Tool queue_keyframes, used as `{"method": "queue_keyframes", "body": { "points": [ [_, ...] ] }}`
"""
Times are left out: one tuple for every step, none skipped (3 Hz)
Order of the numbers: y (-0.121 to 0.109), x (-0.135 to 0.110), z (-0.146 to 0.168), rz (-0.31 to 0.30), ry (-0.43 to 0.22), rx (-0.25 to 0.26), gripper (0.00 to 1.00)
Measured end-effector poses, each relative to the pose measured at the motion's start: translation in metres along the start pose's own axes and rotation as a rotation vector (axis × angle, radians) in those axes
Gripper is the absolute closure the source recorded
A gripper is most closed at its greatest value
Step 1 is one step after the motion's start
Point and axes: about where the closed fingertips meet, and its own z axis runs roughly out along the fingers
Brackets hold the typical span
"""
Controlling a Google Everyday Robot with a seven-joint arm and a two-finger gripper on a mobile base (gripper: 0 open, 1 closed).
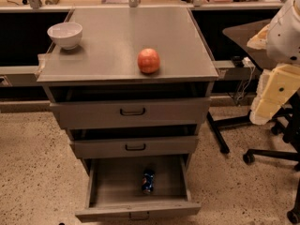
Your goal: Pick pepsi can from bottom drawer and place on counter
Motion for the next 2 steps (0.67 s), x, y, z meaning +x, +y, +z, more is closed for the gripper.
{"method": "queue_keyframes", "body": {
  "points": [
    [0.000, 0.000, 0.000, 0.000, 0.000, 0.000, 0.00],
    [0.014, -0.001, 0.039, 0.013, -0.021, -0.048, 0.00]
  ]
}}
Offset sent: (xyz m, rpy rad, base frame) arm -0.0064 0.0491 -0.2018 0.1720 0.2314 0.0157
